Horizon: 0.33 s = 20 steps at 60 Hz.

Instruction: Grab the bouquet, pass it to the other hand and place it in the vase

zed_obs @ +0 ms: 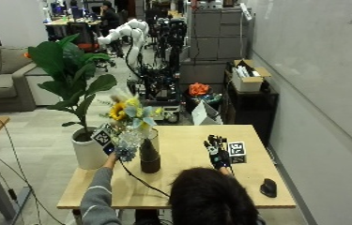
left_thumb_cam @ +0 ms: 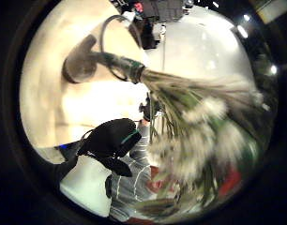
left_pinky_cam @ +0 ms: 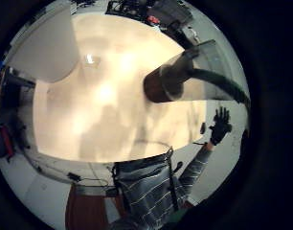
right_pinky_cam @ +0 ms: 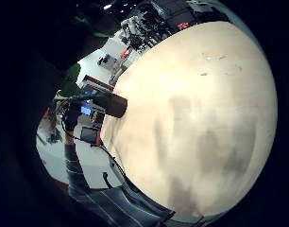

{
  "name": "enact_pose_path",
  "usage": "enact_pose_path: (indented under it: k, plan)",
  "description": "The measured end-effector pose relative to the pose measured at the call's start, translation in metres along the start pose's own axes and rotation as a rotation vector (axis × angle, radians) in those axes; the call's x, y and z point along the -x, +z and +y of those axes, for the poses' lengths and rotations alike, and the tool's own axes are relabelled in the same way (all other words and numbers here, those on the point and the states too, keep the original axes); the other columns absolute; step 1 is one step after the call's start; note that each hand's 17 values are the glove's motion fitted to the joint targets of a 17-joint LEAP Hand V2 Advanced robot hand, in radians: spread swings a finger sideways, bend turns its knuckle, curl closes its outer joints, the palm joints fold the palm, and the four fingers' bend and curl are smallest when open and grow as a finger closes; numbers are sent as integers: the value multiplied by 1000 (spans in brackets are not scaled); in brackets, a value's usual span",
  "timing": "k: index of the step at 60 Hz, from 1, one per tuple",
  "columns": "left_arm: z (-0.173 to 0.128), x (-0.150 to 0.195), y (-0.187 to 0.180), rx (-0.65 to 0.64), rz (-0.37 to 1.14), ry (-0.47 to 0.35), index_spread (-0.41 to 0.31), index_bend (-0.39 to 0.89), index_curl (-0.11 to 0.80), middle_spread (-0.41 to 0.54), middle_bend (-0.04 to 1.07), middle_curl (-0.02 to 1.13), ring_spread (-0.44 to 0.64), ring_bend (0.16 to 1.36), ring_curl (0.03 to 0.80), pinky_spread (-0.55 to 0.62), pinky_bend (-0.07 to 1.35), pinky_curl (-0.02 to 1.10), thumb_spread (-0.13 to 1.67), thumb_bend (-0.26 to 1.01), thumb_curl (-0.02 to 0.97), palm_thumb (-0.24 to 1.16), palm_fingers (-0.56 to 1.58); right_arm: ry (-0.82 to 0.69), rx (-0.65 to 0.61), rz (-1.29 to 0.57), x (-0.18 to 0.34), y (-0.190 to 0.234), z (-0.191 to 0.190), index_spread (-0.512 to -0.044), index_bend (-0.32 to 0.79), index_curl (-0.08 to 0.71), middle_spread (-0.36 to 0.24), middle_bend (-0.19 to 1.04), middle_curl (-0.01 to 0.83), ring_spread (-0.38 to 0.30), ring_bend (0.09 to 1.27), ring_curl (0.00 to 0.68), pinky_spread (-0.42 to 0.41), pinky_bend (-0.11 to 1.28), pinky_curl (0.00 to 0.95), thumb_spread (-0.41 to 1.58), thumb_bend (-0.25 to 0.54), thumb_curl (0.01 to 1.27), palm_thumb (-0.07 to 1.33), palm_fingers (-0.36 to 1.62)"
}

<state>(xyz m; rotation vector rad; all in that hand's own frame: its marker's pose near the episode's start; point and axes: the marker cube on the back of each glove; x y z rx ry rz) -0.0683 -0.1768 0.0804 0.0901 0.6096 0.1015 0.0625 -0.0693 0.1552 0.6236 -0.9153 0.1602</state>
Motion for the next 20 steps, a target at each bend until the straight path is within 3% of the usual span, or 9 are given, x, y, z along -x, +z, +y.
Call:
enact_pose_path:
  k: [2, 5, 10, 15, 20]
  plan:
    - [26, -4, 4, 180, 18, -71, 131, 41, 124, 452, 152, 253, 506, 486, 261, 523, 346, 301, 781, -36, 376, 261, -268, -53, 8, -5, 3, -1, 0, -248, 157, 334, -45, 178, 366, -7, 266, 318, 275, 236, 337, 1179, -15, 469, 769, 622]
    - [59, -18, -1, 274, -1, -127, 134, 41, 108, 462, 149, 243, 521, 484, 258, 529, 342, 301, 784, -32, 373, 275, -267, -69, 19, -15, 5, -3, 2, -247, 157, 334, -45, 178, 364, -7, 264, 319, 275, 234, 339, 1179, -15, 472, 768, 622]
    - [49, 7, -5, 80, -84, -350, 144, 47, 86, 470, 147, 228, 536, 481, 255, 533, 335, 301, 787, -33, 369, 292, -263, -77, 60, -146, 19, 1, 8, -247, 156, 334, -45, 179, 362, -7, 261, 321, 275, 230, 342, 1179, -15, 475, 768, 623]
    - [51, 3, -2, 90, -4, -265, 148, 47, 69, 473, 148, 217, 549, 478, 254, 530, 332, 303, 786, -35, 365, 301, -265, -11, 99, -223, 20, 6, 9, -248, 158, 335, -45, 178, 360, -7, 258, 323, 275, 226, 345, 1179, -15, 478, 767, 625]
    - [42, 6, -3, 4, 4, -183, 151, 49, 56, 475, 149, 207, 556, 474, 252, 529, 326, 304, 786, -37, 362, 304, -261, -27, 87, -175, 13, 8, 6, -248, 157, 336, -45, 178, 358, -7, 256, 325, 276, 223, 347, 1179, -16, 481, 767, 626]
